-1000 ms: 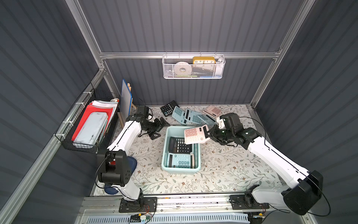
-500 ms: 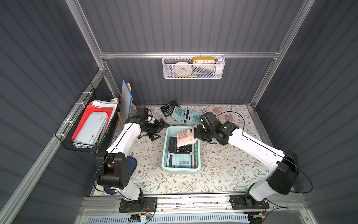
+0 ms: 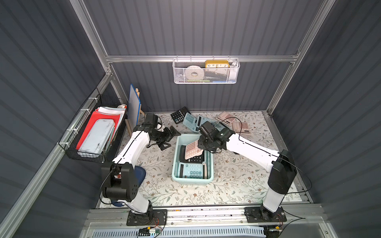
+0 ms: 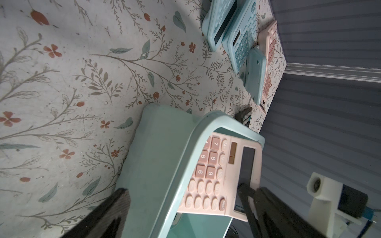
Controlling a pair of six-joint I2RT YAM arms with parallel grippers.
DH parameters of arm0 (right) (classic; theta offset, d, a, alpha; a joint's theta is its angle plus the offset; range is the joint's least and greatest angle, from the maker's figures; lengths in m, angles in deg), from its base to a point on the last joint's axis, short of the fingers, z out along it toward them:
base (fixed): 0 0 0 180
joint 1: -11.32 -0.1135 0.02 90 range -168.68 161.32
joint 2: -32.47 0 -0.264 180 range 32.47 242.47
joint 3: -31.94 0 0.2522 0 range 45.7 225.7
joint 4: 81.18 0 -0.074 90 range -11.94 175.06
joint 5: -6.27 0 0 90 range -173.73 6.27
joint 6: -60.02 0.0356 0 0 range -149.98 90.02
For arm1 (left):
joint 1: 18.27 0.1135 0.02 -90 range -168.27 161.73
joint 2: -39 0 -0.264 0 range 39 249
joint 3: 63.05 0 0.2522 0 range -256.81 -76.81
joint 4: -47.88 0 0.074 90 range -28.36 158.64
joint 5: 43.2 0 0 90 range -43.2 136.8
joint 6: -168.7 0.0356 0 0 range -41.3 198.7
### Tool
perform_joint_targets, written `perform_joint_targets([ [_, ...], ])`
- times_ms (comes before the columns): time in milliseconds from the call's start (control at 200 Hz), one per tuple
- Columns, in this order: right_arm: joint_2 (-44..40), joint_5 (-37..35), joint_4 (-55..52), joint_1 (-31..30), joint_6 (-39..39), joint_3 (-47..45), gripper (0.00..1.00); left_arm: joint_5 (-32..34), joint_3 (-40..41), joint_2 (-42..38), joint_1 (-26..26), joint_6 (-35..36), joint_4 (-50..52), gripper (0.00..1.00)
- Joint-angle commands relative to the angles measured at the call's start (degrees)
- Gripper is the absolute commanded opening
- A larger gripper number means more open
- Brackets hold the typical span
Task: Put the calculator in the storage box
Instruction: Place the calculator in the storage box.
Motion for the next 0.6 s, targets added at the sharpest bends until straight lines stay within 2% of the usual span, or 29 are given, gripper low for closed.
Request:
perform_joint_targets([
  [0,0.7,-3.1,-0.3,-0.3,0.6,1.3,0.00,-1.2,0.9,-1.7,0.2,-0.1,0.3,0.99],
  [400,1.5,-5.7,0.6,-0.5,1.1,-0.3,0.00,-1.7,0.9,-1.1,0.2,0.6,0.1,0.99],
  [595,-0.3,-4.7,4.9,-0.5,0.8,-2.4,0.00,-1.6,0.7,-1.1,0.2,0.7,0.3,0.99],
])
